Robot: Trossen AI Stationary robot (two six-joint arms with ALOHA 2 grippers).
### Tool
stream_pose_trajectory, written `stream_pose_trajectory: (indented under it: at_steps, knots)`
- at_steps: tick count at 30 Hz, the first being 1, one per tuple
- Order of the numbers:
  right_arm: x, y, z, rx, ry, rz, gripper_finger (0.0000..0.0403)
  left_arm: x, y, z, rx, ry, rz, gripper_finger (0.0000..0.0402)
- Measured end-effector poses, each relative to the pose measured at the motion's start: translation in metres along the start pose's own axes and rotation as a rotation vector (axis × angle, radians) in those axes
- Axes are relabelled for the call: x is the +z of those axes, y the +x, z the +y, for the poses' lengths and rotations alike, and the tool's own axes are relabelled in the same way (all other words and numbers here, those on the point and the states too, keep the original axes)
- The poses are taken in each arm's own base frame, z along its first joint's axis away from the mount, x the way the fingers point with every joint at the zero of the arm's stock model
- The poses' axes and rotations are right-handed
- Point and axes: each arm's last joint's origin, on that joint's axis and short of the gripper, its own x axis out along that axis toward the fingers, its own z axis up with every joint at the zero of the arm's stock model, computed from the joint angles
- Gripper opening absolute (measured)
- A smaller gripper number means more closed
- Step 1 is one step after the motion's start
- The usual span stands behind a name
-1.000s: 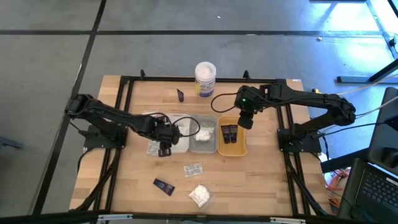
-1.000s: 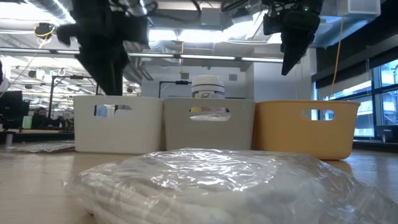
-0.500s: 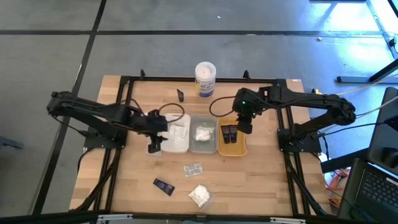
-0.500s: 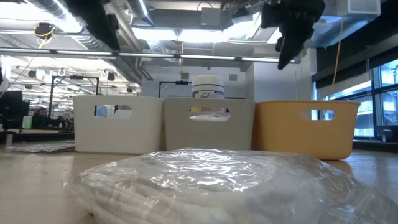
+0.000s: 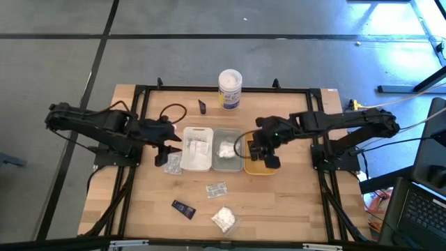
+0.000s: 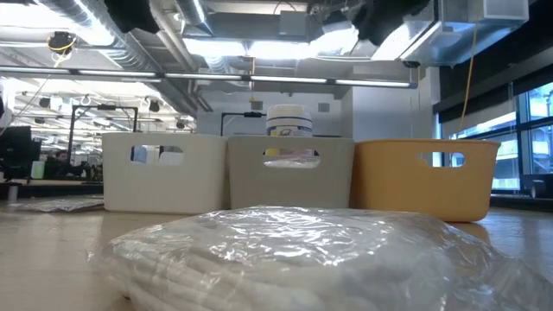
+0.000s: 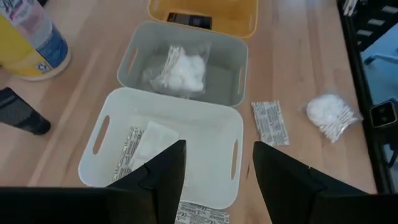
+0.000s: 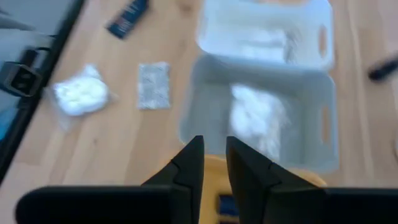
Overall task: Pick & Place Travel size toiletries
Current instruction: Put the white cotton pack into the gray bin
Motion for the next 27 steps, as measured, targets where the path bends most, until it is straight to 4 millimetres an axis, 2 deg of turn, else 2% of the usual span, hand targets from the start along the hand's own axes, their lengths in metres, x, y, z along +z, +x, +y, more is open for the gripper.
stream_pose_trajectory:
  at_steps: [5, 10, 13, 17, 22, 27]
  knots:
    - [0.004, 0.001, 0.017, 0.04, -0.087, -0.034, 0.0061, 0.004, 0.001, -0.002, -0.028, -0.081, -0.038, 0.0184]
    - [0.003, 0.001, 0.023, 0.051, -0.093, -0.026, 0.0051, 0.014, 0.019, -0.025, -0.163, 0.14, -0.081, 0.0184]
    - [0.001, 0.001, 0.023, 0.051, -0.086, -0.005, 0.0046, 0.016, 0.038, -0.045, -0.199, 0.266, -0.081, 0.0184]
    - [-0.002, 0.001, 0.023, 0.051, -0.07, 0.022, 0.0041, 0.013, 0.07, -0.069, -0.234, 0.329, -0.047, 0.0184]
    - [-0.004, 0.001, 0.023, 0.051, -0.065, 0.043, 0.0035, -0.004, 0.11, -0.098, -0.238, 0.393, 0.029, 0.0184]
    - [-0.004, 0.001, 0.023, 0.051, -0.058, 0.047, 0.0032, -0.023, 0.14, -0.127, -0.216, 0.447, 0.038, 0.0184]
